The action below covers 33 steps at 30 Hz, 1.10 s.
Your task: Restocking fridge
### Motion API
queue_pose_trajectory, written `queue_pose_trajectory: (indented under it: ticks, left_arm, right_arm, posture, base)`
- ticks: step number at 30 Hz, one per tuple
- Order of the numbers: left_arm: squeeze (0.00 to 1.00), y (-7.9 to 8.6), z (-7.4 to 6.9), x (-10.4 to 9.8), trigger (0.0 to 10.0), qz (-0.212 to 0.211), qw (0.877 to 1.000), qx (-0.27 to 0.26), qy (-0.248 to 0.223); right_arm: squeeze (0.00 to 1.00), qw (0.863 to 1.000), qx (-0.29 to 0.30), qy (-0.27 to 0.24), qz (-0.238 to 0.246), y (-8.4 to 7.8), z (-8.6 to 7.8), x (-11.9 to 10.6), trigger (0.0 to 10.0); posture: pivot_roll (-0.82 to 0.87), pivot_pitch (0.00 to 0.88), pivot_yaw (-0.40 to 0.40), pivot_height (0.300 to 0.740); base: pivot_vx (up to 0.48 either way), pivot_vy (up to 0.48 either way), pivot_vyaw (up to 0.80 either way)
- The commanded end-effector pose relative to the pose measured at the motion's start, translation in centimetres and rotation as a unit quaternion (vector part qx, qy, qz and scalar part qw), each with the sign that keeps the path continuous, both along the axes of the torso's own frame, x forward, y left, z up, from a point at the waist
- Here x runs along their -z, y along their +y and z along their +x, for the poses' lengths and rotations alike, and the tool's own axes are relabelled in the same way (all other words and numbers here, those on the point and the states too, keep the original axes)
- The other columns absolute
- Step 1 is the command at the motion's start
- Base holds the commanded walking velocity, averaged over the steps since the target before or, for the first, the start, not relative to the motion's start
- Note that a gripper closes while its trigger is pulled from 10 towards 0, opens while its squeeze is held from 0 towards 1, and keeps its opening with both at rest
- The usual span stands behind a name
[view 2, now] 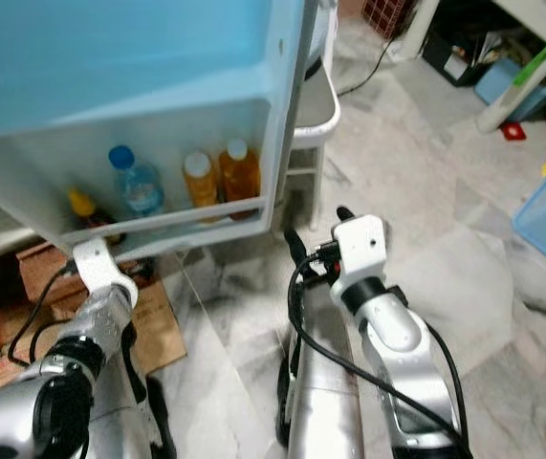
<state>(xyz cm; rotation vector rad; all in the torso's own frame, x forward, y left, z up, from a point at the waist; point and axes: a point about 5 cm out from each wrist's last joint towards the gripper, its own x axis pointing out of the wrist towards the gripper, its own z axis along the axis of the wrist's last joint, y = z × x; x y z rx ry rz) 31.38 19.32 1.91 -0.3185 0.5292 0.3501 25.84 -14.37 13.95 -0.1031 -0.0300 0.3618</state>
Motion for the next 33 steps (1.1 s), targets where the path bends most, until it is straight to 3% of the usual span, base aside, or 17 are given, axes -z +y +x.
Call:
queue_pose_trajectory:
  ticks: [1, 4, 5, 7, 8, 9, 12, 16, 20, 26, 33]
  left_arm:
    - [0.00, 0.8, -1.4, 0.4, 10.0, 0.013, 1.000, -0.010, 0.008]
    - [0.00, 1.6, -3.9, -1.1, 10.0, 0.054, 0.998, -0.004, -0.029]
    - [0.00, 1.6, -3.9, -1.1, 10.0, 0.054, 0.998, -0.004, -0.029]
    - [0.00, 1.6, -5.2, -1.9, 10.0, 0.071, 0.996, 0.006, -0.046]
    - [0.00, 1.2, -6.7, -2.7, 10.0, 0.085, 0.994, 0.019, -0.061]
    - [0.00, 1.2, -6.7, -2.7, 10.0, 0.085, 0.994, 0.019, -0.061]
    - [0.00, 0.0, -8.9, -3.5, 10.0, 0.115, 0.987, 0.050, -0.097]
    - [0.00, -0.9, -10.5, -4.6, 10.0, 0.135, 0.982, 0.057, -0.116]
    - [0.00, -0.6, -10.7, -5.9, 10.0, 0.161, 0.974, 0.053, -0.147]
    - [0.00, -1.0, -11.2, -5.6, 10.0, 0.179, 0.969, 0.087, -0.144]
    - [0.00, -1.5, -10.8, -5.7, 10.0, 0.196, 0.962, 0.107, -0.155]
  right_arm:
    - [0.00, 1.000, -0.005, 0.002, -0.003, 0.1, 0.0, 0.4, 10.0]
    - [0.00, 1.000, -0.004, -0.003, 0.003, 0.2, 0.6, 0.5, 10.0]
    - [0.00, 1.000, -0.004, -0.003, 0.003, 0.2, 0.6, 0.5, 10.0]
    - [0.00, 1.000, -0.002, -0.004, 0.005, 0.4, 0.9, 0.7, 10.0]
    - [0.00, 1.000, 0.001, 0.000, 0.010, 0.7, 1.3, 1.0, 10.0]
    - [0.00, 1.000, 0.001, 0.000, 0.010, 0.7, 1.3, 1.0, 10.0]
    - [0.00, 0.999, -0.014, 0.000, 0.030, 1.8, 1.8, 1.1, 10.0]
    - [0.00, 0.998, -0.030, -0.004, 0.048, 2.8, 2.2, 1.1, 10.0]
    - [0.00, 0.998, -0.023, 0.000, 0.063, 2.7, 2.9, 1.3, 10.0]
    - [0.00, 0.998, -0.011, -0.003, 0.067, 2.4, 3.4, 1.6, 10.0]
    - [0.00, 0.997, 0.004, -0.003, 0.072, 2.1, 3.4, 2.1, 10.0]
  posture:
    - [-0.08, 0.157, -0.016, 0.476]
    - [-0.03, 0.140, -0.011, 0.476]
    - [-0.03, 0.140, -0.011, 0.476]
    - [-0.01, 0.133, -0.011, 0.476]
    - [0.01, 0.124, -0.015, 0.476]
    - [0.01, 0.124, -0.015, 0.476]
    - [0.05, 0.100, -0.031, 0.476]
    - [0.06, 0.066, -0.042, 0.481]
    - [0.08, 0.030, -0.046, 0.503]
    - [0.08, 0.000, -0.038, 0.533]
    - [0.06, 0.000, -0.024, 0.577]
  base:
    - [0.000, 0.000, 0.00]
    - [0.000, 0.000, 0.00]
    - [0.000, 0.000, 0.00]
    - [0.000, 0.000, 0.00]
    - [0.000, 0.000, 0.00]
    - [0.000, 0.000, 0.00]
    - [0.000, 0.000, 0.00]
    - [0.000, 0.000, 0.00]
    - [0.000, 0.000, 0.00]
    - [0.000, 0.000, 0.00]
    - [0.000, 0.000, 0.00]
